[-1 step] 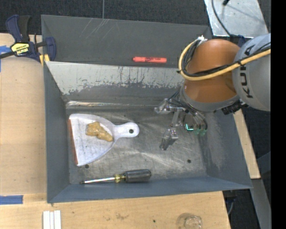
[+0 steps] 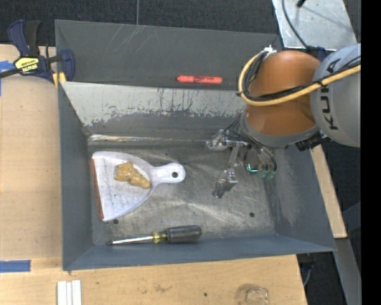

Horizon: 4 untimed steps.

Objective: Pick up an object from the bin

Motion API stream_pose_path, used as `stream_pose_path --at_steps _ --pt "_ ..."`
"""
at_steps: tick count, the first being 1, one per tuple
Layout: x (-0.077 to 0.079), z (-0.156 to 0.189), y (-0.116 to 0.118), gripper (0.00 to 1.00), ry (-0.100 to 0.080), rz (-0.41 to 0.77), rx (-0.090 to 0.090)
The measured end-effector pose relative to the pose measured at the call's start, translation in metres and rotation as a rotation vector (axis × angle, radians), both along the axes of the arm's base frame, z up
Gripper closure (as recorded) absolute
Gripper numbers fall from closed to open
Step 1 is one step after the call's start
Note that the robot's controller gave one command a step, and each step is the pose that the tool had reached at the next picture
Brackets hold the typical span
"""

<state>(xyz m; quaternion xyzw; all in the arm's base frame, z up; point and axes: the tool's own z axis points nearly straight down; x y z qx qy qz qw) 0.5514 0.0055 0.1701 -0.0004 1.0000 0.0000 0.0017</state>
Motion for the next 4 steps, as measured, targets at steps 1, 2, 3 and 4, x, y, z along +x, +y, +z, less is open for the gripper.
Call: stream_pose_path --at_steps 1,2,3,4 --pt "0.022 -0.029 0.01 0.0 -0.008 0.057 -0.001" --pt "0.034 -0.056 0.035 0.0 0.001 0.251 -0.001" --pt "0.026 -0.074 0.076 0.0 0.0 0.262 -0.001" --pt "0.041 -0.093 0.094 1.0 -0.019 0.121 0.005"
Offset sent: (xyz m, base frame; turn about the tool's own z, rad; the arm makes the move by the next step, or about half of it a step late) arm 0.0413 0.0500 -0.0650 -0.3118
